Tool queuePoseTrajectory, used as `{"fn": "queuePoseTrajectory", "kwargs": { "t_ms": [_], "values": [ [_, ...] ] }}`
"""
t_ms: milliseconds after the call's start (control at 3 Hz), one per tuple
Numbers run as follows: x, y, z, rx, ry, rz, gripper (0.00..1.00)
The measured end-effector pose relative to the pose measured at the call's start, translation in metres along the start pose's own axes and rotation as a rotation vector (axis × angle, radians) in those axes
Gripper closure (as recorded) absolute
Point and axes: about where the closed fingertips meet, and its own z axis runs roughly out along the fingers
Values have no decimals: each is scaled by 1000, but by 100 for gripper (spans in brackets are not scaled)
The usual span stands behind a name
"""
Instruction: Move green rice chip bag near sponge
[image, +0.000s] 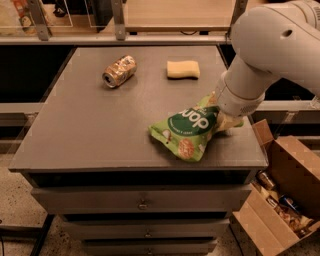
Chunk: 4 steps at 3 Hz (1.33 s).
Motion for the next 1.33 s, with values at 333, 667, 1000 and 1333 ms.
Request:
{"fn": "queuePoseTrajectory", "kwargs": {
  "t_ms": [333, 667, 1000, 1333],
  "values": [
    [18, -34, -3, 45, 69, 88, 100],
    [46, -58, -8, 97, 138, 214, 100],
    [64, -78, -16, 163, 149, 322, 100],
    [70, -95, -15, 235, 120, 421, 100]
  ]
}}
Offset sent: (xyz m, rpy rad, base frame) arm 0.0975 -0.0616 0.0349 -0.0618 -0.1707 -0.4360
